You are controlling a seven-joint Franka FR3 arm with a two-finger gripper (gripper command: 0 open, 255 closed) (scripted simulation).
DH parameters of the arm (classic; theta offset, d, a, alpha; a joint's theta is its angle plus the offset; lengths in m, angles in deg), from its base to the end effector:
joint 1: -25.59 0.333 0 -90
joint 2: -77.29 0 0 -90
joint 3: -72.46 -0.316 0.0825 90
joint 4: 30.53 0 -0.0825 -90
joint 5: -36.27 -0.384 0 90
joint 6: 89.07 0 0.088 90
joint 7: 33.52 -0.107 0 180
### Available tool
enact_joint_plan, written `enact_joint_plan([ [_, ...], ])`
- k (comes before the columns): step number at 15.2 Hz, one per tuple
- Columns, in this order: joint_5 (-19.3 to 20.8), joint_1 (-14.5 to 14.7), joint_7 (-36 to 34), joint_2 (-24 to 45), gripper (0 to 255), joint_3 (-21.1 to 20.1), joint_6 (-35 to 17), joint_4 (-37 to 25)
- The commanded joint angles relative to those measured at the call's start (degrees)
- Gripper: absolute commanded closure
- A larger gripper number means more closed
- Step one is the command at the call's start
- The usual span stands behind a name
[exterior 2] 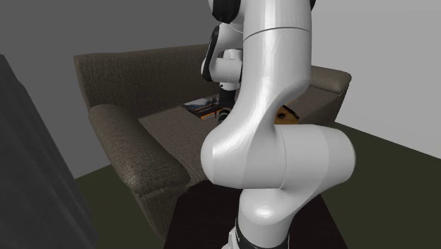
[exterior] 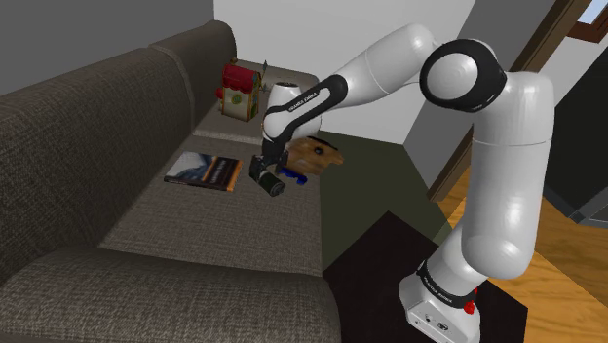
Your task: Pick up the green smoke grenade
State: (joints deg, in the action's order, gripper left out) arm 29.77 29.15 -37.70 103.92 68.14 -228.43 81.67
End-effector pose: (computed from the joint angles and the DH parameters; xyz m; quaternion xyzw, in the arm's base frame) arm 0.6137 0.0835 0.2384 -0.9984 0.0147 0.0010 0.0542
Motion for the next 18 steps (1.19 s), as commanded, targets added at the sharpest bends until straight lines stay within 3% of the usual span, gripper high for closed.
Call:
enact_joint_plan([
  [1,0.0,0.0,0.1,1.3,0,0.0,-1.1,-0.2],
  [3,0.0,0.0,0.1,1.7,0,0.0,-1.5,-0.2],
  [4,0.0,0.0,0.2,1.7,255,0.0,-1.4,-0.2],
  [13,0.0,0.0,0.1,1.7,255,0.0,-1.5,-0.2],
  [18,0.1,0.0,-0.2,-1.1,255,0.0,1.4,-0.3],
])
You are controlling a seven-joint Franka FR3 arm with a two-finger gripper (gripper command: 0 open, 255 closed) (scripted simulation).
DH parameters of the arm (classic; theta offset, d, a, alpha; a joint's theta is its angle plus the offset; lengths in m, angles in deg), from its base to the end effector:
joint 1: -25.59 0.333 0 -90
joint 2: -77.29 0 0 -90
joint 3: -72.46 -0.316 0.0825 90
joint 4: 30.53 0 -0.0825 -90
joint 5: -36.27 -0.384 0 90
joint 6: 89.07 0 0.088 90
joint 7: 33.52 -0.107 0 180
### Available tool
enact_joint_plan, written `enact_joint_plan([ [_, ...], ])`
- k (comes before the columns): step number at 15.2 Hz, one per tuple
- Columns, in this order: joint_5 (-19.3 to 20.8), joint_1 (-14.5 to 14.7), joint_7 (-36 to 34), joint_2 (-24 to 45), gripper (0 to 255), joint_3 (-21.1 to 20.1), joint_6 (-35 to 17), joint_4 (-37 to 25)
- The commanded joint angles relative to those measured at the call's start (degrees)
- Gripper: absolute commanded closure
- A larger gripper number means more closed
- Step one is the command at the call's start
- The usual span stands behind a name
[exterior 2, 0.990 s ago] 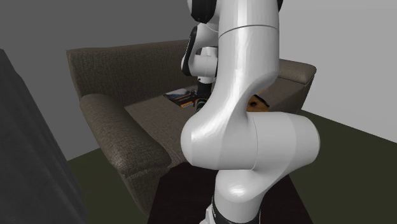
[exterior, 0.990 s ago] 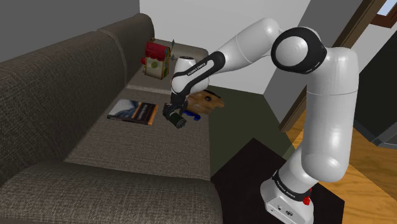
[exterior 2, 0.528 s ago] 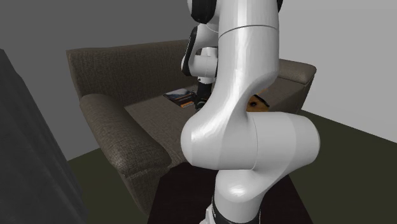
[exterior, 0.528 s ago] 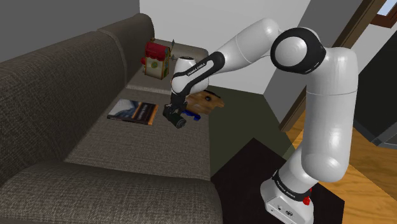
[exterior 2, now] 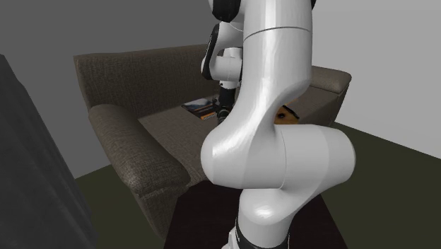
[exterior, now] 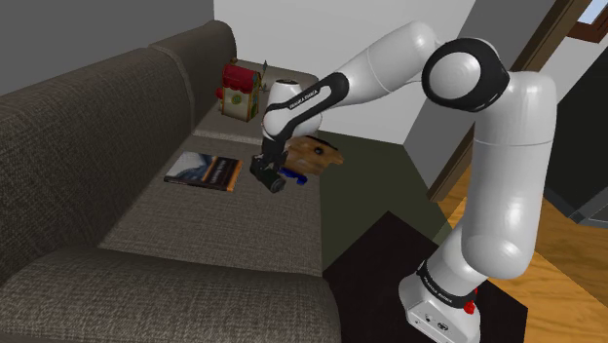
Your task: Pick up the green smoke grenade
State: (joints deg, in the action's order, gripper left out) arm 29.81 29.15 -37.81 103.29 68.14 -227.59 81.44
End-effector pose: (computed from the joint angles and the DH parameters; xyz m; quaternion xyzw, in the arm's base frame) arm 0.6145 0.0838 0.2455 -0.9984 0.0146 0.0009 0.0542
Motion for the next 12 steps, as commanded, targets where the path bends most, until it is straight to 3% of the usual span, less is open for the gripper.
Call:
enact_joint_plan([
  [1,0.0,0.0,-0.1,-1.0,255,0.0,1.2,-0.2],
  [12,0.2,-0.1,-0.7,-5.5,255,0.0,6.8,-1.3],
])
